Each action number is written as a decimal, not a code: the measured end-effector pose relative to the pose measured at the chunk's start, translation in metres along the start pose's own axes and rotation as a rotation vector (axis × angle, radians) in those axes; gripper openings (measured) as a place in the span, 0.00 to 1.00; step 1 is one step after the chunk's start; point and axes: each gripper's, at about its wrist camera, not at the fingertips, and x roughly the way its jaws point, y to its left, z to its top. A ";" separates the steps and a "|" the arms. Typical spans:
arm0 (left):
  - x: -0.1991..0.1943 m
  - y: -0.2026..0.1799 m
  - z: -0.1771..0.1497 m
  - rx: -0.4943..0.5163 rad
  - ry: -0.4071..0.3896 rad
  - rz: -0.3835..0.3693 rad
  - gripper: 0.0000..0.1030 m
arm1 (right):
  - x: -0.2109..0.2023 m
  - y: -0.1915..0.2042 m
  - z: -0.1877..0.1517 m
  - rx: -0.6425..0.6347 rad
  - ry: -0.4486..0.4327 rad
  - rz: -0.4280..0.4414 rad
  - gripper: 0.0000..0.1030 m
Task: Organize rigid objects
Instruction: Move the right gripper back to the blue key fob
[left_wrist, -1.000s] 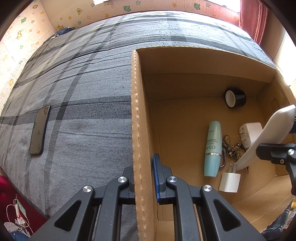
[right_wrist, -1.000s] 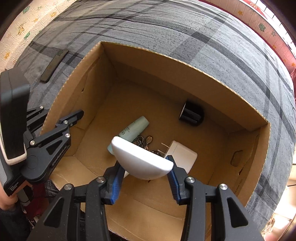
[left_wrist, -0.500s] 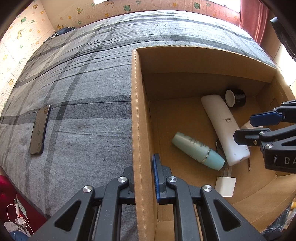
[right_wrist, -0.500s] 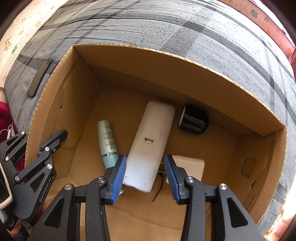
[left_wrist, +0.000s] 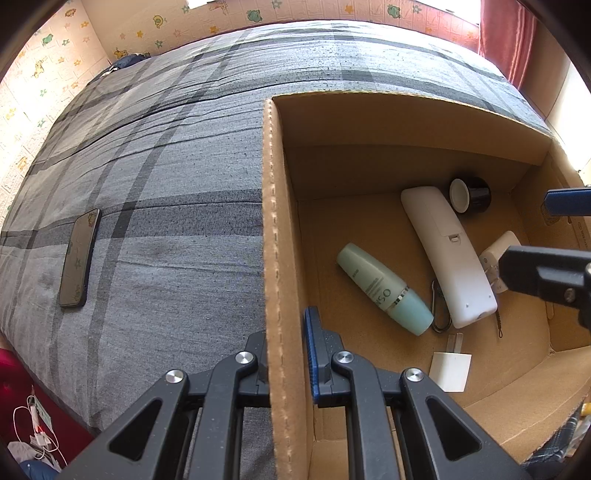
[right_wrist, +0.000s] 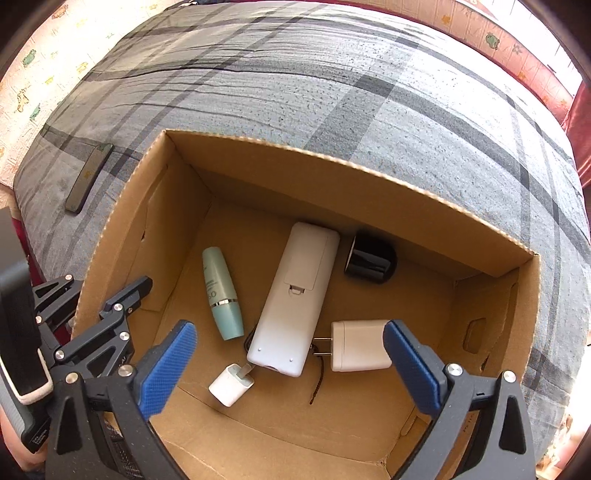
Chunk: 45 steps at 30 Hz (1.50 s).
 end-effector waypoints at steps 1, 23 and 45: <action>0.000 0.000 0.000 0.001 0.000 0.000 0.12 | -0.006 -0.001 0.000 0.001 -0.013 -0.004 1.00; -0.001 0.000 0.000 0.003 0.000 0.001 0.12 | -0.095 -0.129 -0.016 0.168 -0.139 -0.149 1.00; 0.000 -0.002 0.001 0.003 0.000 0.000 0.12 | -0.034 -0.248 -0.045 0.432 -0.081 -0.222 1.00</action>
